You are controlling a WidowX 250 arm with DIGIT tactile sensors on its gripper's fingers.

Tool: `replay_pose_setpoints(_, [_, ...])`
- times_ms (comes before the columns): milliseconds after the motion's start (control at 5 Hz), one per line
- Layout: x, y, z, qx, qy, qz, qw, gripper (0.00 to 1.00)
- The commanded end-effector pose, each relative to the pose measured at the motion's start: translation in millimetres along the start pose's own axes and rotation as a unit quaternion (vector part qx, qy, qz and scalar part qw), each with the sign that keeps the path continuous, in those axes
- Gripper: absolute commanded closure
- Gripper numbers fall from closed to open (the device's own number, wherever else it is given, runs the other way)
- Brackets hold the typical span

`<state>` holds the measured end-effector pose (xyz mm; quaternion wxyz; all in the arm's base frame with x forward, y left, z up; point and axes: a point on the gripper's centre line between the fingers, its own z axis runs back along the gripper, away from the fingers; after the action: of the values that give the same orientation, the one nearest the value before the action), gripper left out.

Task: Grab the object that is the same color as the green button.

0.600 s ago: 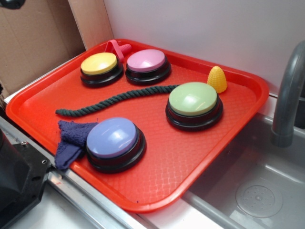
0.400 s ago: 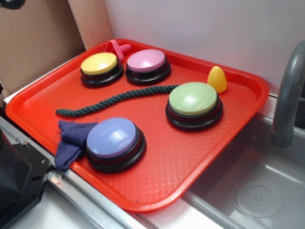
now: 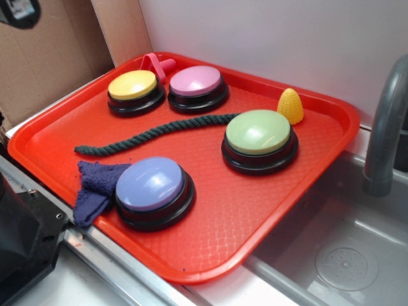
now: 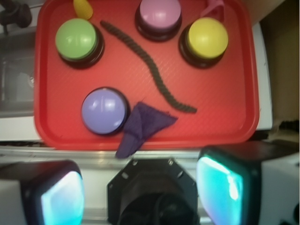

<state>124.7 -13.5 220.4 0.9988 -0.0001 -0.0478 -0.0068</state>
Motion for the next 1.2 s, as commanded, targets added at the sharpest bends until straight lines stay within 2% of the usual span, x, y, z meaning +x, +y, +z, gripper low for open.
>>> replay_pose_setpoints(0, [28,0,-29,0.000,-0.045,-0.073,0.996,0.00])
replay_pose_setpoints(400, [61,0,-83,-0.006,-0.066,-0.177,0.982,0.00])
replay_pose_setpoints(600, [76,3,-109,0.002,-0.056,-0.198,0.979,0.00])
replay_pose_setpoints(800, [93,10,-139,-0.007,-0.053,-0.187,0.981,0.00])
replay_pose_setpoints(1000, [107,18,-163,-0.002,-0.040,-0.173,0.984,0.00])
